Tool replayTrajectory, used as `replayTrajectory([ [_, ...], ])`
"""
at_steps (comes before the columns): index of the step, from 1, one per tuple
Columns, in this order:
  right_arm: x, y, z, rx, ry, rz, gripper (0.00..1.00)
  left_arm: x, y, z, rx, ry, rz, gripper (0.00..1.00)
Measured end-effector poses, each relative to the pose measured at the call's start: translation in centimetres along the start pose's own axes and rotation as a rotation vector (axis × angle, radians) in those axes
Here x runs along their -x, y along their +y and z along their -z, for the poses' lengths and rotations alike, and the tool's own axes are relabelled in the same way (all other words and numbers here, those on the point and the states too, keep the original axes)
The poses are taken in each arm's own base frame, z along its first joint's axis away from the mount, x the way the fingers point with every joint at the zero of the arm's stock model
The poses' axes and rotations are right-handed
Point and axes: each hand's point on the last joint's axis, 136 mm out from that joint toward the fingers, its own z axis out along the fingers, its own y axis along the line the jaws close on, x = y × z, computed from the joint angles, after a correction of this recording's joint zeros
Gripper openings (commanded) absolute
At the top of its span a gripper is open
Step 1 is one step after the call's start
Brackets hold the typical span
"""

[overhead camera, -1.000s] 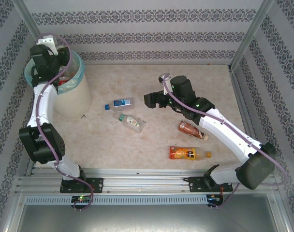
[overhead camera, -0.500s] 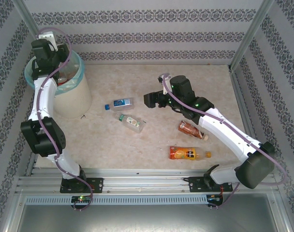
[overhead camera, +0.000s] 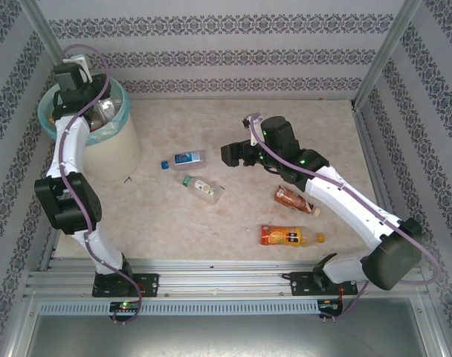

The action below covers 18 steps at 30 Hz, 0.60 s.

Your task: Put the plastic bottles in the bin

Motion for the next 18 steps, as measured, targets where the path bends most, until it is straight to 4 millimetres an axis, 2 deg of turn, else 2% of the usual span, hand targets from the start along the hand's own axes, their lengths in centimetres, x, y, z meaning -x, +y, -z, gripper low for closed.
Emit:
replayTrajectory([
  [4,-0.02,-0.01,0.00,0.000,0.001,0.000,0.93,0.22,-0.65,0.33,-0.037,0.028,0.085,0.00],
  [8,-0.02,-0.01,0.00,0.000,0.001,-0.001,0.93,0.17,-0.29,0.03,-0.046,0.051,0.143,0.00],
  [9,-0.02,-0.01,0.00,0.000,0.001,-0.001,0.93,0.14,-0.23,-0.03,-0.048,0.052,0.149,0.04],
  [10,-0.02,-0.01,0.00,0.000,0.001,-0.004,0.93,0.15,-0.28,-0.02,-0.050,0.053,0.154,0.15],
  [12,-0.02,-0.01,0.00,0.000,0.001,-0.008,0.93,0.12,-0.29,-0.04,-0.051,0.053,0.155,0.45],
  [13,-0.02,-0.01,0.00,0.000,0.001,-0.009,0.93,0.13,-0.28,-0.05,-0.051,0.052,0.155,0.57],
  [14,-0.02,0.00,0.00,0.000,0.001,-0.011,0.93,0.22,-0.30,-0.04,-0.052,0.048,0.155,0.65],
  [18,-0.09,-0.03,0.00,-0.001,0.004,-0.012,0.93,0.86,-0.69,0.70,-0.057,0.036,0.162,0.70],
])
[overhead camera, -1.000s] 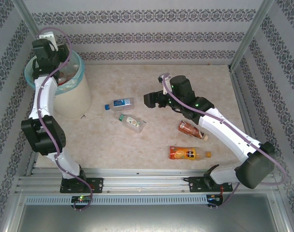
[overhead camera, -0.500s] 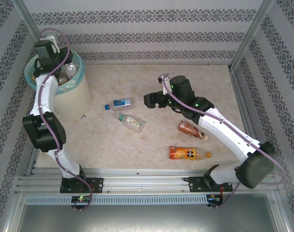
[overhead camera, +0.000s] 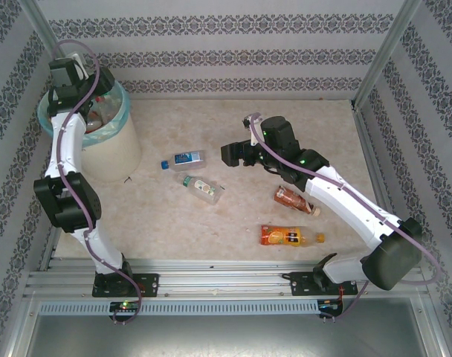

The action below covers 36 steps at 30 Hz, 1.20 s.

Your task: Put the plastic bottles in the bin

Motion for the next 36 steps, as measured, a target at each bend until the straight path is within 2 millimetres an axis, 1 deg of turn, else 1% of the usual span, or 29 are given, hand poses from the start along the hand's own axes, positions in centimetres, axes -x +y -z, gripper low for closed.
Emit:
replayTrajectory([
  [4,-0.1,0.0,0.0,-0.001,0.003,-0.005,0.93,0.3,0.1,1.3,0.031,0.004,0.007,0.71],
  [7,0.0,0.0,0.0,0.000,0.002,-0.007,0.93,1.4,-0.3,3.3,0.044,-0.023,0.002,0.70],
  [9,0.0,0.0,0.0,-0.001,0.002,-0.007,0.93,2.6,-1.1,5.0,0.038,-0.057,-0.006,0.67],
  [11,-0.1,0.0,0.0,-0.001,0.002,-0.007,0.93,4.0,-2.1,7.3,0.025,-0.102,-0.019,0.64],
  [13,-0.1,0.0,0.0,-0.001,0.002,-0.008,0.93,4.9,-3.0,9.4,0.013,-0.138,-0.036,0.62],
  [16,-0.2,-0.2,0.1,-0.013,0.008,-0.015,0.93,5.2,-4.2,11.8,0.006,-0.171,-0.076,0.61],
  [18,-0.4,-0.6,0.2,-0.033,0.017,-0.020,0.93,4.5,-5.8,12.6,-0.007,-0.169,-0.123,0.61],
  [21,-0.9,-1.5,0.3,-0.084,0.036,-0.038,0.93,1.6,-10.2,12.7,-0.078,-0.126,-0.233,0.61],
  [23,-1.6,-2.2,0.6,-0.123,0.061,-0.054,0.91,-1.5,-13.9,12.5,-0.158,-0.073,-0.317,0.61],
  [24,-1.9,-2.4,0.8,-0.134,0.075,-0.058,0.90,-2.8,-15.3,12.5,-0.195,-0.051,-0.348,0.61],
  [26,-2.5,-3.0,1.4,-0.149,0.087,-0.076,0.87,-6.4,-17.9,12.7,-0.287,0.006,-0.414,0.60],
  [29,-3.7,-3.3,2.3,-0.146,0.106,-0.087,0.86,-11.3,-20.2,13.6,-0.409,0.077,-0.483,0.59],
  [30,-4.2,-3.3,2.5,-0.147,0.119,-0.089,0.86,-12.6,-20.8,13.9,-0.442,0.097,-0.500,0.59],
  [32,-5.5,-3.6,2.9,-0.158,0.160,-0.095,0.89,-15.4,-22.2,14.7,-0.527,0.135,-0.543,0.59],
  [36,-8.4,-5.5,4.3,-0.269,0.248,-0.154,0.90,-21.5,-25.7,17.3,-0.712,0.217,-0.662,0.59],
])
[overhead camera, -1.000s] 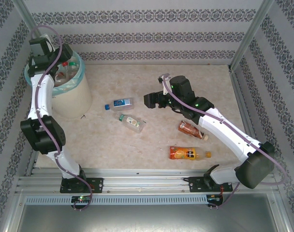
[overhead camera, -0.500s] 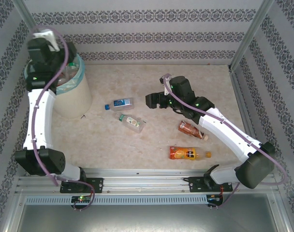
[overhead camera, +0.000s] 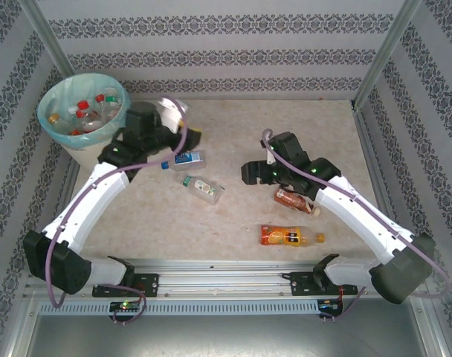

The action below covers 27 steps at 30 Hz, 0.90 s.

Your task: Put the plastic bottles in the bin

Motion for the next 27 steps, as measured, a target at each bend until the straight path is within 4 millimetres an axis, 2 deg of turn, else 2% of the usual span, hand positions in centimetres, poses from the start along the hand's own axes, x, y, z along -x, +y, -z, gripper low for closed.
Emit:
replayTrajectory([
  [3,-3.1,-2.6,1.2,-0.101,0.052,-0.109,0.89,-2.6,-5.6,-0.9,-0.164,0.044,-0.083,0.60],
  [4,-3.9,-3.3,1.7,-0.121,0.058,-0.149,0.88,-3.3,-6.8,-1.0,-0.204,0.052,-0.098,0.60],
  [6,-5.9,-4.5,2.8,-0.150,0.057,-0.256,0.88,-4.8,-8.7,-0.9,-0.276,0.067,-0.116,0.60],
  [8,-8.1,-5.6,3.6,-0.163,0.048,-0.375,0.86,-5.8,-9.6,-1.0,-0.319,0.072,-0.121,0.61],
  [12,-13.0,-7.4,3.2,-0.186,0.075,-0.614,0.88,-6.5,-9.8,-1.2,-0.336,0.068,-0.135,0.60],
  [16,-16.9,-7.4,2.1,-0.211,0.146,-0.780,0.89,-6.1,-9.8,-1.0,-0.332,0.051,-0.157,0.61],
  [22,-18.7,-6.3,1.8,-0.225,0.171,-0.914,0.90,-5.1,-10.0,0.4,-0.322,0.007,-0.186,0.61],
  [27,-20.5,-7.1,0.8,-0.294,0.183,-1.033,0.89,-3.8,-10.1,1.8,-0.312,-0.042,-0.204,0.62],
])
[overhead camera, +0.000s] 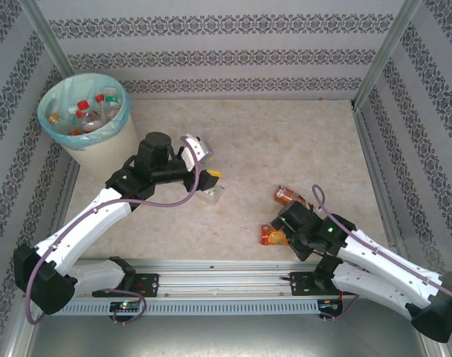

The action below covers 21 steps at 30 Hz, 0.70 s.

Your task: Put the plastic bottles in the bin

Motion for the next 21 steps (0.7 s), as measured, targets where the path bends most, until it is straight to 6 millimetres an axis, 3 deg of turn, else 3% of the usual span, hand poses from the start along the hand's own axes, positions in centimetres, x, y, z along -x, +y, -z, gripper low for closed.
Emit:
replayTrajectory([
  [6,0.2,-0.1,-1.2,-0.006,-0.016,-0.098,0.86,1.0,-0.2,1.1,0.015,-0.031,-0.027,0.62],
  [11,0.0,-0.1,-3.2,-0.014,-0.017,-0.143,0.86,0.7,-0.2,1.1,0.022,-0.027,-0.030,0.63],
  [17,-0.6,1.4,-4.8,-0.008,0.000,-0.155,0.86,0.4,0.0,1.0,0.031,-0.019,-0.028,0.63],
  [21,-1.1,2.1,-6.0,-0.011,0.020,-0.157,0.79,0.3,0.2,1.0,0.045,-0.016,-0.028,0.63],
])
